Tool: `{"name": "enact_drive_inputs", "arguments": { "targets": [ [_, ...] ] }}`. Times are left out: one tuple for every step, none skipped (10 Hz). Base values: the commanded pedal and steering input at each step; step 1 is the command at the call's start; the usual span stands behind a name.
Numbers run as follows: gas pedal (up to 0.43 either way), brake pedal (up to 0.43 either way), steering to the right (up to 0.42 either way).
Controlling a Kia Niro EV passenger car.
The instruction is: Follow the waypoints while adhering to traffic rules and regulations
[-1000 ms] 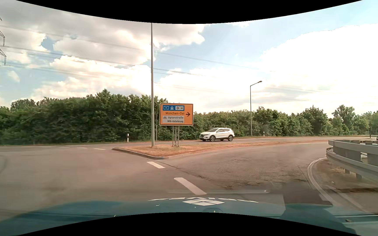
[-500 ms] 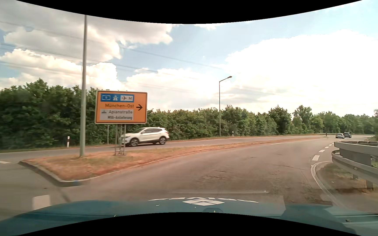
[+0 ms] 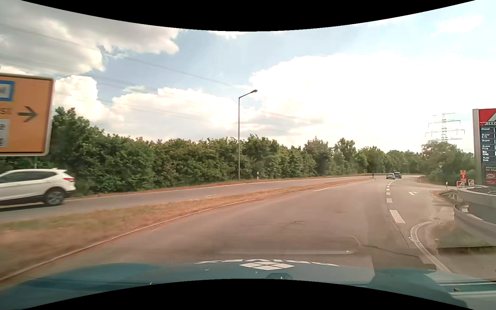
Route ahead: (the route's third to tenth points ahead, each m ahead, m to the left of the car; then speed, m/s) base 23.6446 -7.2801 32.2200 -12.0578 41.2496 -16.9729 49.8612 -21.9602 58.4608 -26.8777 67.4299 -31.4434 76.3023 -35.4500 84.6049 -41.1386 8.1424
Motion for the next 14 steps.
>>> {"name": "enact_drive_inputs", "arguments": {
  "targets": [
    [0.24, 0.0, 0.201],
    [0.24, 0.0, 0.195],
    [0.248, 0.0, 0.183],
    [0.26, 0.0, 0.179],
    [0.26, 0.0, 0.176],
    [0.26, 0.0, 0.173],
    [0.26, 0.0, 0.162],
    [0.26, 0.0, 0.15],
    [0.26, 0.0, 0.137],
    [0.28, 0.0, 0.12],
    [0.28, 0.0, 0.105],
    [0.28, 0.0, 0.087],
    [0.28, 0.0, 0.072],
    [0.28, 0.0, 0.057]
  ]
}}
